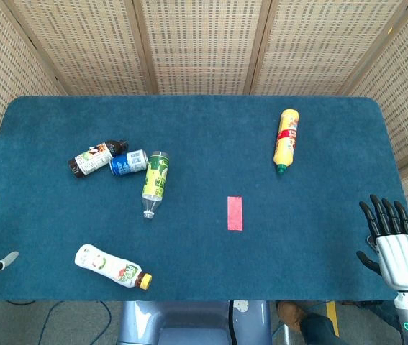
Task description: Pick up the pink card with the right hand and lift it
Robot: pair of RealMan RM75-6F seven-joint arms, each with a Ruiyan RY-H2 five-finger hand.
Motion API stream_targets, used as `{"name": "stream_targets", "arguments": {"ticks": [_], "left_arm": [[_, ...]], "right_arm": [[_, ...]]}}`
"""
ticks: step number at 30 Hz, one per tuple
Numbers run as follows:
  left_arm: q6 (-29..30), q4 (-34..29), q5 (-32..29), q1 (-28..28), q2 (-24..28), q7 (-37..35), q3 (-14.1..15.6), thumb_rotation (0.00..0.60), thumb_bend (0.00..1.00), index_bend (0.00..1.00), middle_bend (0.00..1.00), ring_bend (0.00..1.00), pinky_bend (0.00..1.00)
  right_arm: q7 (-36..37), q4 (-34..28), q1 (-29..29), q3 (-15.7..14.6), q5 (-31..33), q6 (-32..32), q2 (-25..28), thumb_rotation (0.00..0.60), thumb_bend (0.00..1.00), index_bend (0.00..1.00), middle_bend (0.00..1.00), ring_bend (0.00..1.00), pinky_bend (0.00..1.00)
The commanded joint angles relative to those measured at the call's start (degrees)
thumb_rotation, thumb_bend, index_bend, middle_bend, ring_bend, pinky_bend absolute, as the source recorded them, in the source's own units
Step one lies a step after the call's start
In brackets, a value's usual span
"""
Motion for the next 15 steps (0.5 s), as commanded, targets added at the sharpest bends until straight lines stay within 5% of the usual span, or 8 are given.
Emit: {"name": "stream_targets", "arguments": {"ticks": [1,9,15], "left_arm": [[-0.12,0.08,-0.02,-0.05,0.03,-0.11,0.02,0.600,0.00,0.00,0.00,0.00,0.00],[-0.73,-0.01,-0.60,-0.33,0.18,-0.55,-0.14,0.600,0.00,0.00,0.00,0.00,0.00],[-1.56,0.11,-1.97,-0.90,0.20,-0.57,-0.79,0.600,0.00,0.00,0.00,0.00,0.00]], "right_arm": [[-0.39,-0.05,0.05,-0.06,0.00,-0.15,-0.13,0.600,0.00,0.00,0.00,0.00,0.00],[-0.39,-0.63,1.00,-0.28,0.11,-2.22,-0.20,0.600,0.00,0.00,0.00,0.00,0.00],[-1.63,-3.09,9.27,1.03,-1.25,-13.77,0.53,0.600,0.00,0.00,0.00,0.00,0.00]]}}
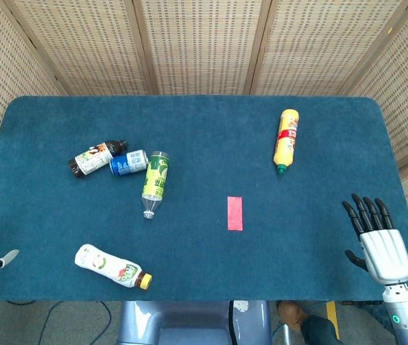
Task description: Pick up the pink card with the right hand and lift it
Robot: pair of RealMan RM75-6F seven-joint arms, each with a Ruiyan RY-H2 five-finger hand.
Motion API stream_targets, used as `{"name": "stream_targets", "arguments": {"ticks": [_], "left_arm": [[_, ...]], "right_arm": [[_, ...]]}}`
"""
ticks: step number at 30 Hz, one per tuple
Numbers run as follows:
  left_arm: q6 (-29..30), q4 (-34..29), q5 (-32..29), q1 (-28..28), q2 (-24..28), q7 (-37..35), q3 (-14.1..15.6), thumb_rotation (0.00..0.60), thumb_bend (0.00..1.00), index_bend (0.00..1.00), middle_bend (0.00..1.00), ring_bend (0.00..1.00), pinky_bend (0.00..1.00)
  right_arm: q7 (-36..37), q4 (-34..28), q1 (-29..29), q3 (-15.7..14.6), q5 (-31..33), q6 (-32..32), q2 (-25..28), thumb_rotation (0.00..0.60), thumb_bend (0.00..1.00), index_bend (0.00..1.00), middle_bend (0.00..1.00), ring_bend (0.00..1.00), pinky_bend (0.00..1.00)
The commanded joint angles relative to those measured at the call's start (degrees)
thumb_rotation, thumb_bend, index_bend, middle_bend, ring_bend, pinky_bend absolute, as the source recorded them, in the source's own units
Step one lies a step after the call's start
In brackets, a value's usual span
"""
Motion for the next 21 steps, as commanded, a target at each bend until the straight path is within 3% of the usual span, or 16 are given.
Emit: {"name": "stream_targets", "arguments": {"ticks": [1,9,15,21], "left_arm": [[-0.65,0.07,-0.81,-0.38,-0.07,0.17,-0.33,0.600,0.00,0.00,0.00,0.00,0.00],[-3.73,0.77,-4.87,-1.64,-0.87,1.67,-1.18,0.600,0.00,0.00,0.00,0.00,0.00],[-6.08,1.44,-7.67,-2.75,-1.58,2.69,-1.82,0.600,0.00,0.00,0.00,0.00,0.00],[-7.62,1.83,-9.27,-3.53,-2.04,3.37,-2.15,0.600,0.00,0.00,0.00,0.00,0.00]], "right_arm": [[0.08,-2.89,7.08,1.45,-0.18,-9.83,0.63,0.600,0.00,0.00,0.00,0.00,0.00],[3.66,-3.98,20.68,6.46,8.04,-29.34,-2.60,0.600,0.00,0.12,0.00,0.00,0.00],[1.08,-0.34,27.15,8.44,14.55,-36.59,-9.73,0.600,0.00,0.27,0.00,0.00,0.00],[-4.37,5.48,31.59,9.48,20.22,-38.30,-17.53,0.600,0.00,0.35,0.00,0.00,0.00]]}}
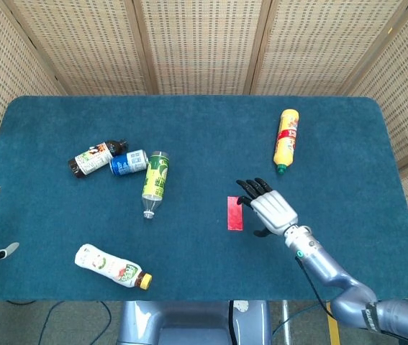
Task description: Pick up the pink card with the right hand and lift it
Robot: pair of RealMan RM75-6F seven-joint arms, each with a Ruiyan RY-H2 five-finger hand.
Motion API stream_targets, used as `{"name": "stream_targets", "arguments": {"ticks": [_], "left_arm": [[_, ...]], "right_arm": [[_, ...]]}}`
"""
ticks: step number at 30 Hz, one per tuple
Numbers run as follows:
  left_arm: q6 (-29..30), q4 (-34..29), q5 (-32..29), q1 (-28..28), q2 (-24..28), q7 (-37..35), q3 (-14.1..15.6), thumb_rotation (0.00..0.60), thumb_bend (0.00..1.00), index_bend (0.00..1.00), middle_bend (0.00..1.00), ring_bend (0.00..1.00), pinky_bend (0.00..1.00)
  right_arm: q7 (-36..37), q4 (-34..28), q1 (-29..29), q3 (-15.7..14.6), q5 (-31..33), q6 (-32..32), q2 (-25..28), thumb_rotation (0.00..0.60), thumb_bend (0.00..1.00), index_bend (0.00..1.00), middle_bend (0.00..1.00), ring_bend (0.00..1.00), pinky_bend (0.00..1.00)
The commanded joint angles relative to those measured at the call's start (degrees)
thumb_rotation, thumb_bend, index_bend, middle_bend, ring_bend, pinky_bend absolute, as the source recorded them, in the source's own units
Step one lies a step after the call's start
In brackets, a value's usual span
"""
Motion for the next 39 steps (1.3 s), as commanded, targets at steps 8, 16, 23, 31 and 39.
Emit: {"name": "stream_targets", "arguments": {"ticks": [8,16,23,31,39], "left_arm": [[-0.95,0.15,-0.99,-0.51,-0.16,0.29,-0.17,0.600,0.00,0.00,0.00,0.00,0.00],[-0.75,0.05,-0.55,-0.37,0.15,-0.36,0.05,0.600,0.00,0.00,0.00,0.00,0.00],[-0.93,-0.04,-0.30,-0.55,-0.03,0.18,0.27,0.600,0.00,0.00,0.00,0.00,0.00],[-1.70,0.18,-0.92,-0.95,-0.45,0.90,0.31,0.600,0.00,0.00,0.00,0.00,0.00],[-2.12,0.51,-1.55,-1.17,-0.41,0.59,0.18,0.600,0.00,0.00,0.00,0.00,0.00]], "right_arm": [[-8.89,9.20,4.47,-0.52,7.34,-0.41,-11.38,0.600,0.02,0.40,0.00,0.00,0.00],[-11.52,12.07,4.27,-3.18,8.26,1.69,-14.02,0.600,0.02,0.41,0.00,0.00,0.00],[-11.07,13.47,4.54,-3.83,8.60,2.58,-15.72,0.600,0.02,0.42,0.00,0.00,0.00],[-11.08,15.75,5.42,-3.55,10.30,2.19,-17.61,0.600,0.02,0.42,0.00,0.00,0.00],[-13.35,18.85,6.85,-2.85,14.70,1.39,-20.94,0.600,0.02,0.43,0.00,0.00,0.00]]}}
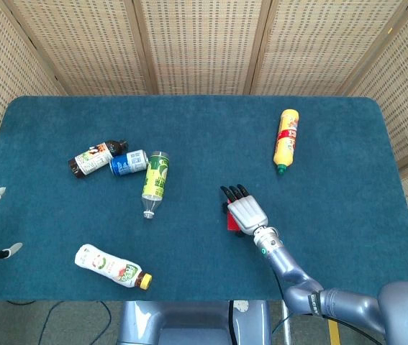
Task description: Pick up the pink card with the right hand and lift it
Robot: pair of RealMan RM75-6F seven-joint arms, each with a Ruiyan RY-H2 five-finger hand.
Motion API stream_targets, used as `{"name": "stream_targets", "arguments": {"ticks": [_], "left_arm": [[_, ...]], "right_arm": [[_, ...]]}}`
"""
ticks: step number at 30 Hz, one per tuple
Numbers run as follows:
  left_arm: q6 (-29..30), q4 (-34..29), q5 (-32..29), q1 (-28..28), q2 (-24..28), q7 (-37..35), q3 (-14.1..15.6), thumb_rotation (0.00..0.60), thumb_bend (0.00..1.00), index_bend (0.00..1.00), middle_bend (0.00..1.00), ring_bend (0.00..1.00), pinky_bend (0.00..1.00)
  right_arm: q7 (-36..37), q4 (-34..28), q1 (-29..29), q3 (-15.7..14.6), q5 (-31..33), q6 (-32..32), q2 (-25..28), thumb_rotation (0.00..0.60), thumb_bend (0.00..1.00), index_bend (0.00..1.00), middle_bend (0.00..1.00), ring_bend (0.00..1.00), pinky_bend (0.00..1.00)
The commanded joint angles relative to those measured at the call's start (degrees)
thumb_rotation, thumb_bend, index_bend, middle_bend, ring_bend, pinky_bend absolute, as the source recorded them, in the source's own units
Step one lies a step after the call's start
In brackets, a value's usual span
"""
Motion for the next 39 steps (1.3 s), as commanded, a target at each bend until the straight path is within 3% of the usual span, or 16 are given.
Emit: {"name": "stream_targets", "arguments": {"ticks": [1,5,10,16,20,39], "left_arm": [[-0.03,0.06,-0.04,-0.03,0.06,-0.11,-0.03,0.600,0.00,0.00,0.00,0.00,0.00],[-0.03,0.03,-0.06,-0.04,0.15,-0.34,-0.05,0.600,0.00,0.00,0.00,0.00,0.00],[0.04,-0.01,-0.07,-0.01,0.28,-0.69,-0.06,0.600,0.00,0.00,0.00,0.00,0.00],[0.07,-0.20,0.13,-0.06,0.26,-0.43,0.06,0.600,0.00,0.00,0.00,0.00,0.00],[0.22,-0.30,0.22,-0.01,0.24,-0.26,0.12,0.600,0.00,0.00,0.00,0.00,0.00],[0.01,-0.14,0.14,-0.21,0.16,-0.07,0.20,0.600,0.00,0.00,0.00,0.00,0.00]], "right_arm": [[-1.05,0.71,0.44,0.19,1.60,-0.24,-0.63,0.600,0.02,0.44,0.00,0.00,0.00],[-1.93,1.59,0.70,0.34,2.61,0.08,-1.08,0.600,0.08,0.44,0.00,0.00,0.00],[-0.61,0.31,0.46,1.57,1.07,3.46,-0.72,0.600,0.30,0.46,0.01,0.00,0.00],[0.10,-7.01,0.49,3.98,1.30,5.27,3.86,0.600,0.29,0.45,0.01,0.00,0.00],[-0.31,-10.13,0.04,3.01,2.03,4.94,5.67,0.600,0.28,0.42,0.01,0.00,0.00],[-1.93,-5.64,-0.32,-1.11,2.56,5.91,0.49,0.600,0.28,0.42,0.00,0.00,0.00]]}}
